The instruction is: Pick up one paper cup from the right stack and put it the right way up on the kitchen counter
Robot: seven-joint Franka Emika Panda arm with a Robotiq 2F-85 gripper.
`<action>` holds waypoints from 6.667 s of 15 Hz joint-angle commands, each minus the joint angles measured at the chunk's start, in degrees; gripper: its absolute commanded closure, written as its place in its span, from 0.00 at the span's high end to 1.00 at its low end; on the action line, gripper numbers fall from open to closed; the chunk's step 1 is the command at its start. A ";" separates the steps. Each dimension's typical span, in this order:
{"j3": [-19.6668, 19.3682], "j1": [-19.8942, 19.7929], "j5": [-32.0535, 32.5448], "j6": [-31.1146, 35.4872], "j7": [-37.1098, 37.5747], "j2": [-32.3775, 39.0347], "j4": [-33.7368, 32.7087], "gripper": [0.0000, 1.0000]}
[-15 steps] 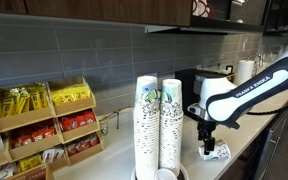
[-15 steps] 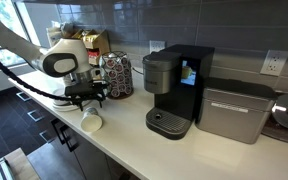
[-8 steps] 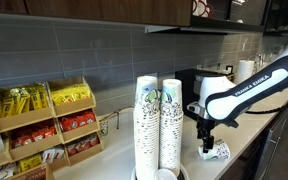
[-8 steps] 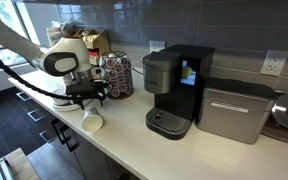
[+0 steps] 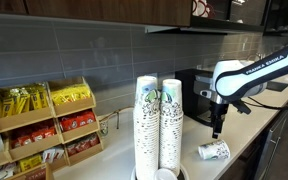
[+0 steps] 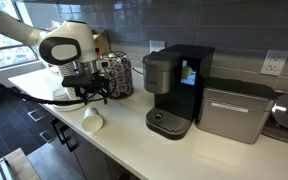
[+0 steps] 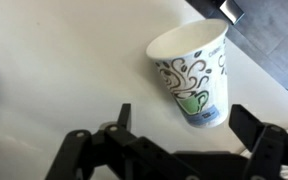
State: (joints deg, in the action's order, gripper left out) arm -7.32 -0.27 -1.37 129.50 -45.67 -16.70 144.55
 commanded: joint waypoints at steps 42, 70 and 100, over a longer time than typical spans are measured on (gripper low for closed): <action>-5.70 -6.56 -37.63 -10.98 0.90 -1.38 5.02 0.08; 6.84 4.45 4.66 -1.06 13.64 -3.13 2.14 0.47; 1.50 4.16 -6.67 -18.64 25.62 -19.22 -6.76 1.00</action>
